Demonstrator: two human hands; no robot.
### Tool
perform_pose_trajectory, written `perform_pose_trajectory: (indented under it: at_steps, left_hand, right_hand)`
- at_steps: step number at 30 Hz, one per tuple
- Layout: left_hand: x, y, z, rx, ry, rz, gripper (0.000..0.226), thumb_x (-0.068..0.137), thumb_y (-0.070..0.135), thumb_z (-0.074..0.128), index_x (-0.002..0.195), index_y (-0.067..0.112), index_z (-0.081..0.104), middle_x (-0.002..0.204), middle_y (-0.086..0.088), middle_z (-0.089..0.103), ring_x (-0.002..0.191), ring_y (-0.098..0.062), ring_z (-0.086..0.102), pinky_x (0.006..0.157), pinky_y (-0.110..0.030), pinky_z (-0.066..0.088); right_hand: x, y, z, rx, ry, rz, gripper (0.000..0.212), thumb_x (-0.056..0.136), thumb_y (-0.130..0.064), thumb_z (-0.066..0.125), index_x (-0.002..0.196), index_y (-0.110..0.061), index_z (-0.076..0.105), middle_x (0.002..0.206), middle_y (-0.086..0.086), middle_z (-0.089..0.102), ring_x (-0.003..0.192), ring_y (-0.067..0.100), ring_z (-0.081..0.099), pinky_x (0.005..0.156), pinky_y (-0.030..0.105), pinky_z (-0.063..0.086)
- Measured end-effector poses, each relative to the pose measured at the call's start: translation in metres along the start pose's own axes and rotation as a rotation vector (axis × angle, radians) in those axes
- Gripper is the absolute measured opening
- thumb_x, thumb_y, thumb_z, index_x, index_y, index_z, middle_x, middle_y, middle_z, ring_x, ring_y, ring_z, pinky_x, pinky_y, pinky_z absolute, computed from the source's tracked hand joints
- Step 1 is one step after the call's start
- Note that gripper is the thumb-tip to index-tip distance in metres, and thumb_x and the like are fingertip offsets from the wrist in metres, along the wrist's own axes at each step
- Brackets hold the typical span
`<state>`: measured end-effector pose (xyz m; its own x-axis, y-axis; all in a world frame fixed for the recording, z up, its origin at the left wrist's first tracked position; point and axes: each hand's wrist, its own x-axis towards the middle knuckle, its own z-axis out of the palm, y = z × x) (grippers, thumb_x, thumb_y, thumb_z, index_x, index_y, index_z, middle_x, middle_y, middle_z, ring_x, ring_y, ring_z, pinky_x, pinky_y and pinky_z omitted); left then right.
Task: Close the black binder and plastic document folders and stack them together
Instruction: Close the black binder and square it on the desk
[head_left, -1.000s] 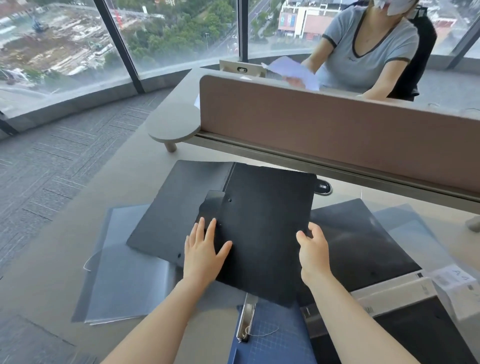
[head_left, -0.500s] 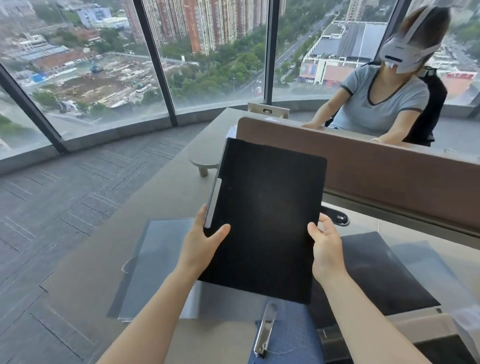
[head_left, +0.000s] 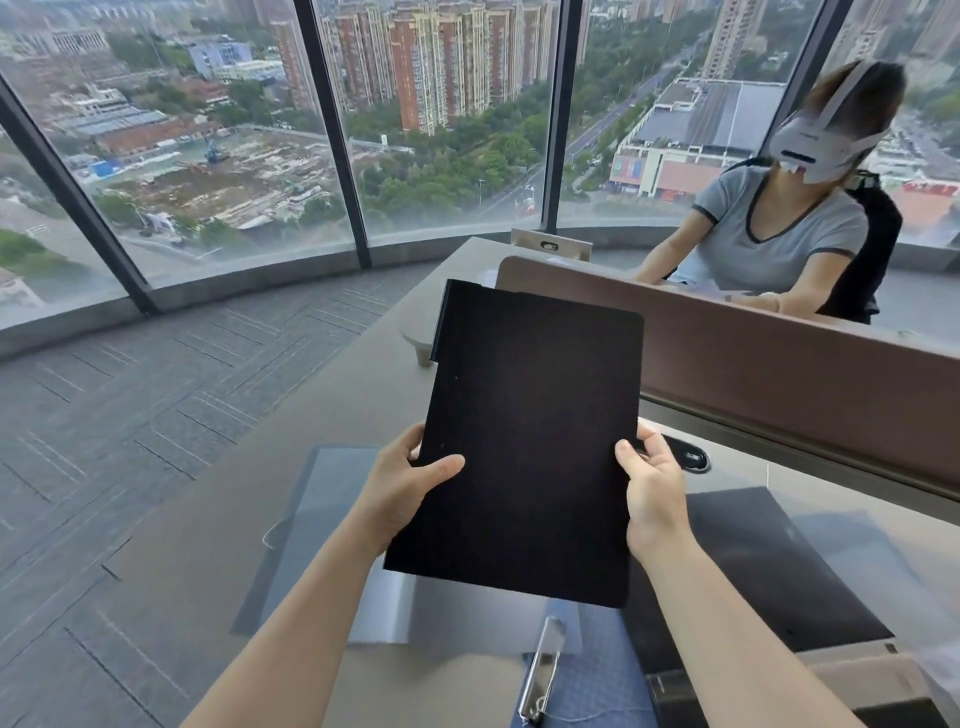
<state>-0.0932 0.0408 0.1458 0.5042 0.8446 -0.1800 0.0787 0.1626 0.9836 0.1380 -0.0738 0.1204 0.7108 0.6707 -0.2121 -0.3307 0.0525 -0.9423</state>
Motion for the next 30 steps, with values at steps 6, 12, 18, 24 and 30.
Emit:
perform_pose_trajectory:
  at_steps: [6,12,18,24,30]
  left_hand:
    - [-0.001,-0.035,0.002,-0.091,-0.012,-0.094,0.042,0.087,-0.004,0.067,0.121,0.021,0.067,0.11,-0.012,0.076,0.101,-0.032,0.072,0.089,-0.045,0.057]
    - [-0.002,-0.078,0.005,-0.126,-0.001,-0.187,0.042,0.086,-0.002,0.068,0.115,0.028,0.072,0.115,-0.01,0.074,0.108,-0.034,0.069,0.097,-0.05,0.053]
    - [-0.008,-0.117,0.009,-0.157,0.012,-0.297,0.038,0.086,0.0,0.068,0.116,0.022,0.072,0.115,-0.011,0.074,0.105,-0.039,0.07,0.093,-0.053,0.055]
    - [-0.014,-0.15,0.009,0.034,0.138,-0.372,0.023,0.09,0.002,0.064,0.108,0.014,0.071,0.104,-0.008,0.077,0.093,-0.027,0.074,0.085,-0.043,0.06]
    - [-0.011,-0.172,0.007,0.435,0.174,-0.383,0.027,0.085,0.014,0.064,0.111,0.018,0.067,0.103,0.003,0.074,0.092,-0.015,0.069,0.088,-0.039,0.058]
  right_hand:
    - [0.0,0.022,-0.01,-0.144,0.06,0.038,0.028,0.093,-0.006,0.053,0.1,-0.025,0.073,0.109,0.006,0.074,0.108,0.028,0.068,0.098,0.046,0.052]
    - [-0.002,0.057,-0.028,-0.309,0.048,0.142,0.036,0.092,-0.007,0.053,0.125,-0.02,0.064,0.124,0.003,0.067,0.119,0.019,0.061,0.108,0.045,0.045]
    - [-0.007,0.096,-0.048,-0.469,0.033,0.281,0.049,0.091,-0.004,0.054,0.137,-0.02,0.053,0.132,0.002,0.063,0.128,0.024,0.055,0.109,0.046,0.043]
    - [-0.016,0.122,-0.055,-0.535,0.036,0.369,0.045,0.09,0.002,0.055,0.131,-0.016,0.057,0.122,0.007,0.067,0.116,0.026,0.062,0.102,0.045,0.05]
    - [-0.021,0.141,-0.056,-0.762,-0.024,0.393,0.038,0.087,-0.007,0.058,0.124,-0.019,0.059,0.115,0.002,0.071,0.099,0.022,0.067,0.09,0.04,0.054]
